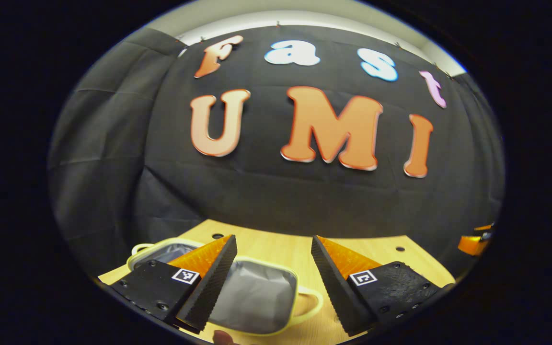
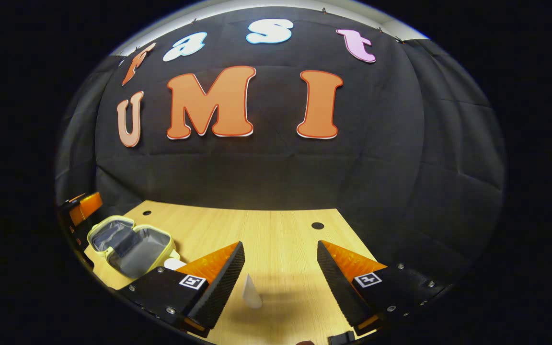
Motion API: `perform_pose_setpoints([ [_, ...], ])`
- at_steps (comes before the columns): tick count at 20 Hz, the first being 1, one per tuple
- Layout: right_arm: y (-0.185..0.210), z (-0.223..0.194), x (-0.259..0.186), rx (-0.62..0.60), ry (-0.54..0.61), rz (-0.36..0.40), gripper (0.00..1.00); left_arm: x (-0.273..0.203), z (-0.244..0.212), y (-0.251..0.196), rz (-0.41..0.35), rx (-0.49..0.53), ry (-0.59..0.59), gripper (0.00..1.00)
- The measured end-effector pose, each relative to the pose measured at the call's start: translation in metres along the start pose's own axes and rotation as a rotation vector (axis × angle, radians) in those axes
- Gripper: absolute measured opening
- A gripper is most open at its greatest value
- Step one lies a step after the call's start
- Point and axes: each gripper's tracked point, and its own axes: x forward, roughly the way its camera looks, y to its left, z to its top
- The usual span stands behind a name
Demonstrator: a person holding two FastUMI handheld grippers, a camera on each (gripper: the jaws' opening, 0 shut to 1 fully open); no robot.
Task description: First open the suitcase, pack the skin care products into it, and then close the suitcase.
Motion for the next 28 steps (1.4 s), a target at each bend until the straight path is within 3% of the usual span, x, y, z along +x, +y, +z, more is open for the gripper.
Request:
perform_pose_setpoints([
  [9,-0.021,-0.04,0.002,-0.016,0.073,-0.024,0.97,-0.017,-0.119,-0.094,-0.214,0.162,0.204,0.98],
  [13,-0.032,-0.056,0.001,-0.026,0.104,-0.041,0.97,-0.018,-0.16,-0.118,-0.27,0.213,0.259,0.98],
  [17,-0.044,-0.07,0.001,-0.026,0.137,-0.064,0.97,-0.005,-0.191,-0.138,-0.289,0.195,0.304,0.98],
  [26,-0.059,-0.095,-0.006,-0.037,0.192,-0.088,0.97,0.039,-0.226,-0.156,-0.253,0.163,0.366,0.98],
  [27,-0.058,-0.096,-0.007,-0.037,0.195,-0.086,0.97,0.046,-0.231,-0.164,-0.264,0.147,0.362,0.94],
  [28,-0.058,-0.098,-0.007,-0.036,0.198,-0.084,0.97,0.038,-0.227,-0.162,-0.253,0.145,0.372,0.77],
])
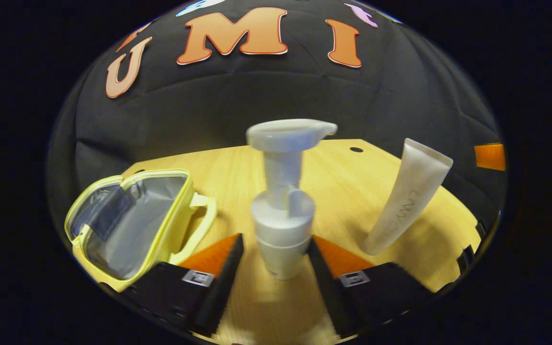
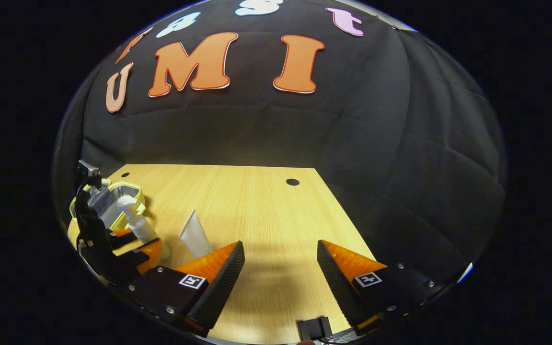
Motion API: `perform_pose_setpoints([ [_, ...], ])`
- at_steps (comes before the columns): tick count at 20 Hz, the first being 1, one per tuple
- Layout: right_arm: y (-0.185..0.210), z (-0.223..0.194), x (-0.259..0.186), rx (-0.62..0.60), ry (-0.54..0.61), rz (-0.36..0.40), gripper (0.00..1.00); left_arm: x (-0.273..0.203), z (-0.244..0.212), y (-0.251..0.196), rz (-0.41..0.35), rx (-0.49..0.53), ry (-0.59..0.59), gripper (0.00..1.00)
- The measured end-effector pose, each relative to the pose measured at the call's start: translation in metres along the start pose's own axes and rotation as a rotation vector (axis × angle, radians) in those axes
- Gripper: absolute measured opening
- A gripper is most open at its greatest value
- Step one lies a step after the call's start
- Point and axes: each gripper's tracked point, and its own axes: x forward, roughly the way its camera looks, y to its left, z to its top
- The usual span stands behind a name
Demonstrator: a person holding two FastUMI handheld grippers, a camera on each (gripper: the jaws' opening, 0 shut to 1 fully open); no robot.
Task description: First open the suitcase, pack the skin care products into it, and then close the suitcase.
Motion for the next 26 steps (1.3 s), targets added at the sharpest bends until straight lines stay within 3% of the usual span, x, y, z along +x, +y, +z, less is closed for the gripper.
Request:
perform_pose_setpoints([
  [1,0.002,0.0,0.0,-0.001,0.002,0.004,0.97,-0.003,0.002,-0.001,-0.013,0.001,-0.001,0.6],
  [5,0.013,0.0,-0.005,0.013,0.008,0.033,0.97,-0.016,0.0,-0.002,-0.037,-0.055,0.049,0.6],
  [16,0.095,0.022,-0.021,0.062,0.015,0.165,0.97,-0.094,0.038,0.078,0.05,-0.056,0.046,0.6],
  [21,0.114,0.013,-0.001,0.031,0.036,0.166,0.97,-0.117,0.058,0.122,0.09,-0.074,0.019,0.6],
  [26,0.141,-0.022,0.036,-0.022,0.151,0.209,0.97,-0.128,0.075,0.153,0.138,-0.093,0.0,0.59],
])
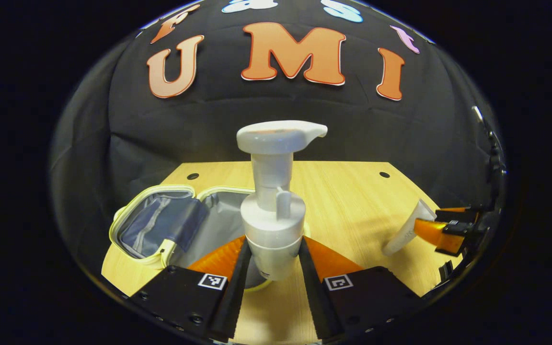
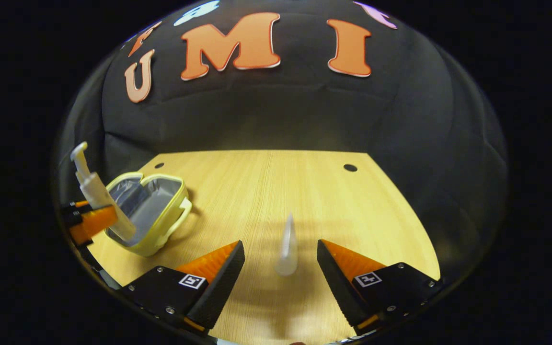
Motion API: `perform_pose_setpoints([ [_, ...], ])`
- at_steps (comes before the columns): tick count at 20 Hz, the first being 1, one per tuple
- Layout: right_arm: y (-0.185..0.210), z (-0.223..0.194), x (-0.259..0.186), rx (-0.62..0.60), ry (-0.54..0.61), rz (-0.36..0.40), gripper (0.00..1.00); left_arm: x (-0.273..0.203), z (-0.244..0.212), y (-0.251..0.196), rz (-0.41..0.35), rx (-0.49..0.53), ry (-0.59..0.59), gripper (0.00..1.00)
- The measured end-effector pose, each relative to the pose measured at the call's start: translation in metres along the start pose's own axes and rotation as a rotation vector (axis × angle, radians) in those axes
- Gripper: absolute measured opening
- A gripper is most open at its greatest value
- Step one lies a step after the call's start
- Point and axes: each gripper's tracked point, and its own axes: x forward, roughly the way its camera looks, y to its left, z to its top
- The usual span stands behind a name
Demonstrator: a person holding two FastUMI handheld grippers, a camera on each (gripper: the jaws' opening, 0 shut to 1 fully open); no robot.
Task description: First open the suitcase, pack the skin care products into it, and then close the suitcase.
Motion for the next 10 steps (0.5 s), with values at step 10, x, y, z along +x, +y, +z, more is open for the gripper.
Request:
perform_pose_setpoints([
  [10,-0.005,-0.053,0.05,0.084,0.195,-0.017,0.78,0.008,0.006,0.025,0.017,0.009,0.024,0.59],
])
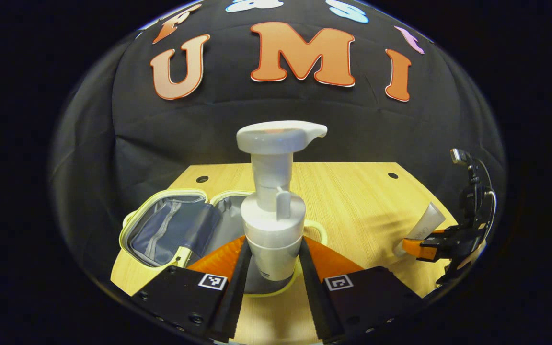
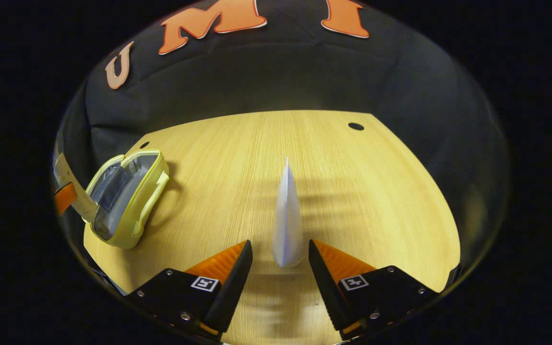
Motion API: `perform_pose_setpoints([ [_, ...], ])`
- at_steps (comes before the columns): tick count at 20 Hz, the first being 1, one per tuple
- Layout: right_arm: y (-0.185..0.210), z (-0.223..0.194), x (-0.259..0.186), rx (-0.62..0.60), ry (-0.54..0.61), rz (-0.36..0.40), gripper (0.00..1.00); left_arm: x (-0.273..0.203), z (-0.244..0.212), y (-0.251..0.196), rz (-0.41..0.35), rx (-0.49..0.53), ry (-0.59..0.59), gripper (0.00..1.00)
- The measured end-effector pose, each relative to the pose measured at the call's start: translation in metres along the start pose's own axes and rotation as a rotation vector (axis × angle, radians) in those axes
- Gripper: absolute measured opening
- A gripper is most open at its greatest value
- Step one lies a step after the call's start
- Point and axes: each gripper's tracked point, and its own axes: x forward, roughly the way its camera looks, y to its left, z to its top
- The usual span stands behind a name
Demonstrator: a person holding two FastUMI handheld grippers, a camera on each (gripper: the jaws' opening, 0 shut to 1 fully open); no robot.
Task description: First open the suitcase, pack the skin care products into it, and then close the suitcase.
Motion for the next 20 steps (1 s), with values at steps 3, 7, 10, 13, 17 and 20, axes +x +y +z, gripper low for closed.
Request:
perform_pose_setpoints([
  [3,-0.003,-0.004,0.006,-0.013,0.015,-0.02,0.47,0.004,0.0,0.002,-0.012,0.018,0.011,0.6],
  [7,-0.001,-0.007,0.0,0.004,0.047,-0.009,0.39,0.008,0.005,0.01,-0.029,0.005,0.016,0.59],
  [10,0.007,0.001,-0.015,0.006,0.037,0.004,0.38,0.006,0.012,0.021,-0.051,-0.001,0.032,0.6],
  [13,0.018,0.018,-0.034,0.022,0.019,0.016,0.37,0.007,0.023,0.042,-0.06,0.045,0.067,0.59],
  [17,0.041,0.033,-0.062,0.077,-0.008,0.036,0.38,0.008,0.027,0.068,-0.135,0.107,0.176,0.59],
  [20,0.058,0.035,-0.079,0.105,-0.019,0.048,0.37,0.016,0.025,0.085,-0.225,0.171,0.317,0.59],
])
